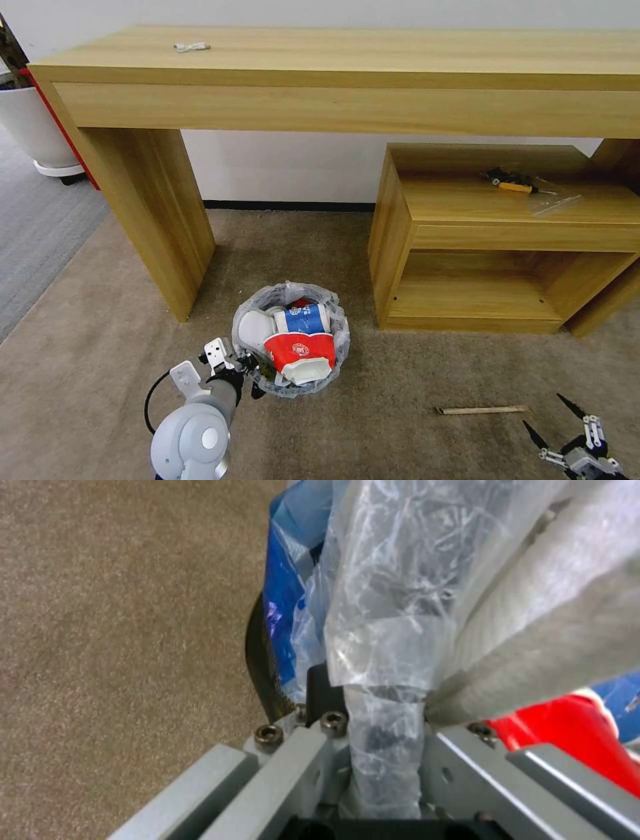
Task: Pick up the trash bin and place the garbage on the floor into it.
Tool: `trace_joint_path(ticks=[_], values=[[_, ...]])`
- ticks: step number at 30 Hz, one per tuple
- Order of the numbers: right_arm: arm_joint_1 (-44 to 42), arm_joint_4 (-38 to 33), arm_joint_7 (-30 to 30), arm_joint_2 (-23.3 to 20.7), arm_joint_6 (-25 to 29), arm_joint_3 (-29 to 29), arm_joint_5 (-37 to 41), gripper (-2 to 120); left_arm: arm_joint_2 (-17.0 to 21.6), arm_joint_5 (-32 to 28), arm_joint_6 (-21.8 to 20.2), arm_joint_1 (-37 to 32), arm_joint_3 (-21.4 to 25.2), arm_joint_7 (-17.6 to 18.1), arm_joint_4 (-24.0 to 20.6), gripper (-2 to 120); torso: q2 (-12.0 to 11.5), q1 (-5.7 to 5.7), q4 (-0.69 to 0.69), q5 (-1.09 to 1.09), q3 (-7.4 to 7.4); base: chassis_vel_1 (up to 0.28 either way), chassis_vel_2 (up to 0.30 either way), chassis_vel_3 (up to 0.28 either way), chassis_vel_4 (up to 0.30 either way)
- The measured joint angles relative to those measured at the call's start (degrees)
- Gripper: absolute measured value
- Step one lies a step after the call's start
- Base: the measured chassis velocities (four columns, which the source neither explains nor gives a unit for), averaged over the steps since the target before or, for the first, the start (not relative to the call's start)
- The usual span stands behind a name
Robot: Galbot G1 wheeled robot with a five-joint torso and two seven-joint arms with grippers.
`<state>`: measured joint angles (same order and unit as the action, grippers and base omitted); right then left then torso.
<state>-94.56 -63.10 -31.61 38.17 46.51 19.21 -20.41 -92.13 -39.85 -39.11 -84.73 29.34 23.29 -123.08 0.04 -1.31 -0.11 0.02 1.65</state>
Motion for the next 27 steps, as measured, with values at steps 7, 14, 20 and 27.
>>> trace_joint_path(ticks=[7,14,20,27], values=[[1.33,2.15,1.51,1.28,0.0,-2.26,0.05,100,0.0,0.04,0.02,0.09,-0.22,0.0,0.5,0,0.0,0.0,0.0,-0.01,0.0,0.0,0.0,0.0,0.0],[5.55,5.55,1.62,1.42,-0.01,-6.51,0.44,100,0.0,0.08,0.08,-0.21,-0.28,-0.02,0.17,0,0.0,0.0,0.02,-0.01,0.0,0.0,0.0,0.0,0.0],[9.25,9.15,1.57,1.96,-0.01,-10.28,0.97,100,0.0,0.13,0.13,-0.5,-0.22,-0.04,-0.41,0,0.0,0.0,-0.01,-0.01,0.0,0.0,0.0,0.0,0.0],[14.21,12.06,1.9,3.4,-0.01,-15.38,3.55,100,0.0,0.34,0.14,-0.59,-0.33,-0.05,-1.15,0,0.0,0.0,0.0,-0.01,0.0,0.0,0.0,0.0,0.0]])
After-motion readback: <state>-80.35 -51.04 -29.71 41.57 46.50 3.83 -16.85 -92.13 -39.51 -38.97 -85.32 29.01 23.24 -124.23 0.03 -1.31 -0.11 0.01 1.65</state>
